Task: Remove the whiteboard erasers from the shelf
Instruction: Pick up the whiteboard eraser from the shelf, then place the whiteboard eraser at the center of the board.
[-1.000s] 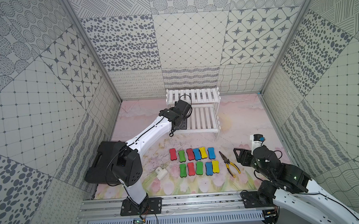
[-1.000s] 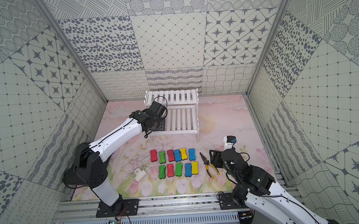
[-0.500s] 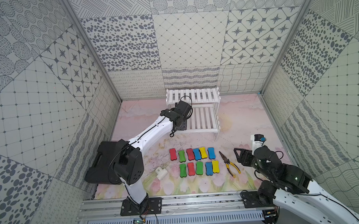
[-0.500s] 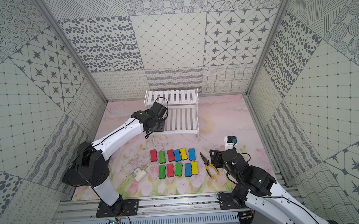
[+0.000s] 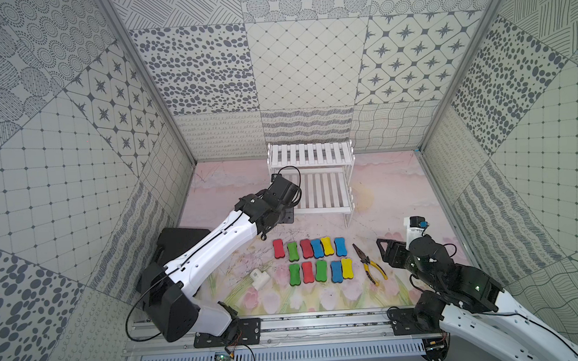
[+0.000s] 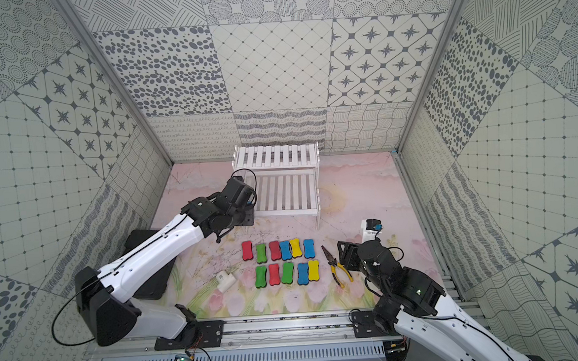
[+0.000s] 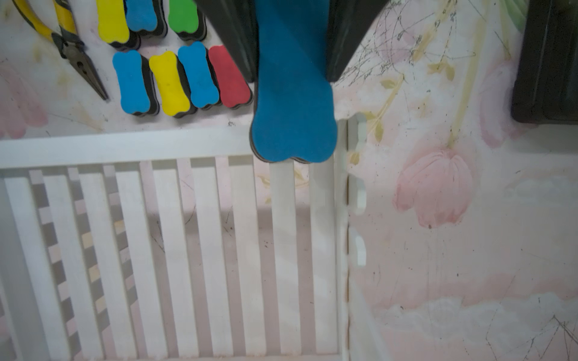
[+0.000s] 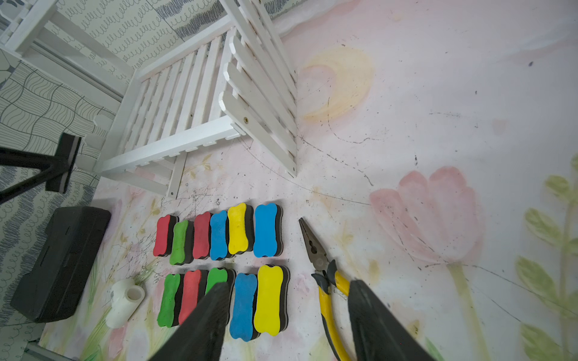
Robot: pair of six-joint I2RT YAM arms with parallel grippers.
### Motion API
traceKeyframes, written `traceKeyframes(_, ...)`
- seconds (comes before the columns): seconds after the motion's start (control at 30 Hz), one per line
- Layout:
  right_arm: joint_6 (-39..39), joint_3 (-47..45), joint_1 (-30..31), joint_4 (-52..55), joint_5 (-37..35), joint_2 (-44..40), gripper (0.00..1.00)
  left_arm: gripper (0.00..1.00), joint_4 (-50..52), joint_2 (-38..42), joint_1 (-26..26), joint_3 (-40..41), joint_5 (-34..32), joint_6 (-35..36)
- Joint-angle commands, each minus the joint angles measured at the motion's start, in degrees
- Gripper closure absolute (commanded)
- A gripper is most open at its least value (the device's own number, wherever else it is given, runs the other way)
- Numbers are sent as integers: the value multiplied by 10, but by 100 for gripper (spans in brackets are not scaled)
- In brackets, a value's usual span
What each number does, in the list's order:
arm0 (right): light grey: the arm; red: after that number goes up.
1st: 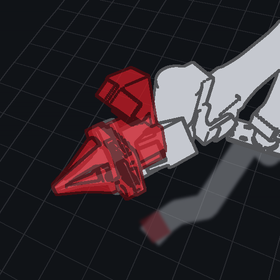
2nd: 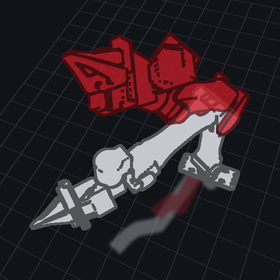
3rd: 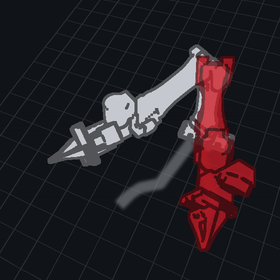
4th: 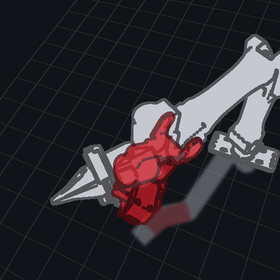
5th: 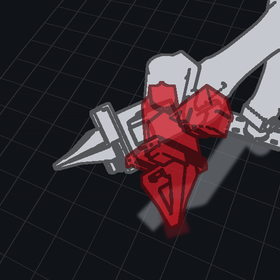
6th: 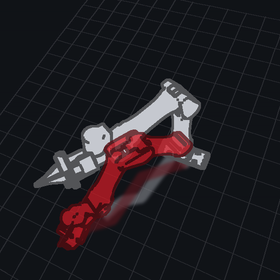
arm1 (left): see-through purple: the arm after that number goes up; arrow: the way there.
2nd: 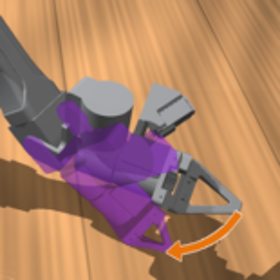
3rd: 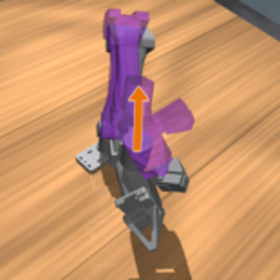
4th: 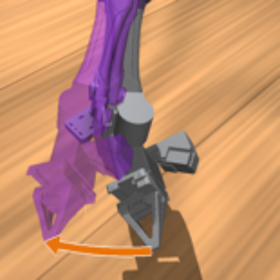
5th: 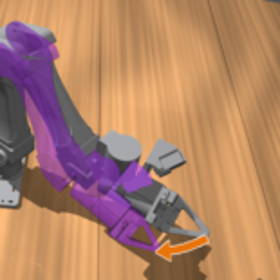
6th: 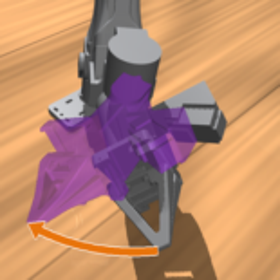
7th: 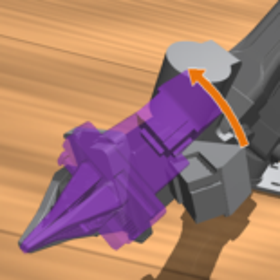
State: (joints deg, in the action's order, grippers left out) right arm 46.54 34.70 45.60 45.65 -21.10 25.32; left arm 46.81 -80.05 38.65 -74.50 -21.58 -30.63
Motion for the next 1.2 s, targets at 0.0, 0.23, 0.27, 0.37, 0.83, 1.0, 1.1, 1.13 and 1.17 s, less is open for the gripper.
traceKeyframes(0.0,4,-1,-3,-19,-3,-9,35,63,53,95,42,97,-24,-101)
traceKeyframes(0.23,3,-3,-3,-18,-4,-13,35,64,65,161,146,252,-4,-258)
traceKeyframes(0.27,2,-3,-3,-18,-4,-15,35,65,65,156,165,267,-4,-280)
traceKeyframes(0.37,1,-4,-3,-18,-6,-17,35,65,50,137,208,305,7,-333)
traceKeyframes(0.83,-1,-7,-3,-16,-8,-29,35,63,7,52,226,317,10,-349)
traceKeyframes(1.0,-1,-7,-3,-15,-9,-29,35,62,-5,38,224,305,-2,-347)
traceKeyframes(1.1,0,-8,-3,-15,-8,-29,35,61,-22,22,220,302,5,-337)
traceKeyframes(1.13,0,-8,-3,-16,-9,-29,35,61,-23,15,216,300,8,-335)
traceKeyframes(1.17,0,-8,-3,-15,-9,-29,35,61,-25,9,214,297,9,-331)
